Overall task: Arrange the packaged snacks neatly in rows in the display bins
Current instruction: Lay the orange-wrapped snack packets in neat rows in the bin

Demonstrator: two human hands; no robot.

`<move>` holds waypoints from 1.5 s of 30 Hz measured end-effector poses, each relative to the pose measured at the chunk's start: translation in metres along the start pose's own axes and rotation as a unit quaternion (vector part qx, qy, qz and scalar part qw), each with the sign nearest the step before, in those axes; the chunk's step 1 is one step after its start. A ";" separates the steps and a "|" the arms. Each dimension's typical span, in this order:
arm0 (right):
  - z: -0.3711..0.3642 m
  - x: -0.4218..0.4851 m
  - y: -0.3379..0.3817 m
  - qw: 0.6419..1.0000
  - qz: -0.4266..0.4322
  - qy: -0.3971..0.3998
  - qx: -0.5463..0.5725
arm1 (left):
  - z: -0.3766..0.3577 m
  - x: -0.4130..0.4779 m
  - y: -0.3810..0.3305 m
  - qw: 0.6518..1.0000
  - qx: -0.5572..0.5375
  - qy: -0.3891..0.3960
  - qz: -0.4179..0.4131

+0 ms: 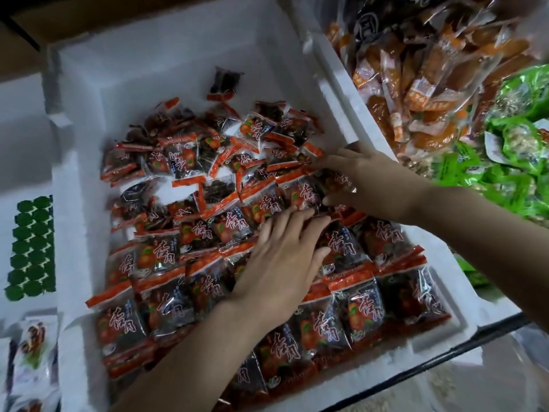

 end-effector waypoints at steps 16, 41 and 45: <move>0.012 0.061 -0.009 0.992 -0.057 -0.099 0.046 | 0.058 0.048 0.057 0.973 -0.168 -0.132 0.090; -0.027 0.109 -0.036 0.963 -0.204 -0.091 0.154 | 0.037 0.123 0.162 0.916 -0.177 -0.179 0.314; -0.011 0.107 -0.032 0.965 -0.200 -0.119 0.124 | 0.060 0.103 0.164 0.883 -0.231 -0.253 0.321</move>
Point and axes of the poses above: each hand's wrist, its own x-axis towards the middle knuckle, its own z-axis out of the back of the hand, y = z × x, the point moved 10 cm from there along x, towards the middle knuckle, and after that the axes turned 13 degrees about -y, right-handed, at the moved point
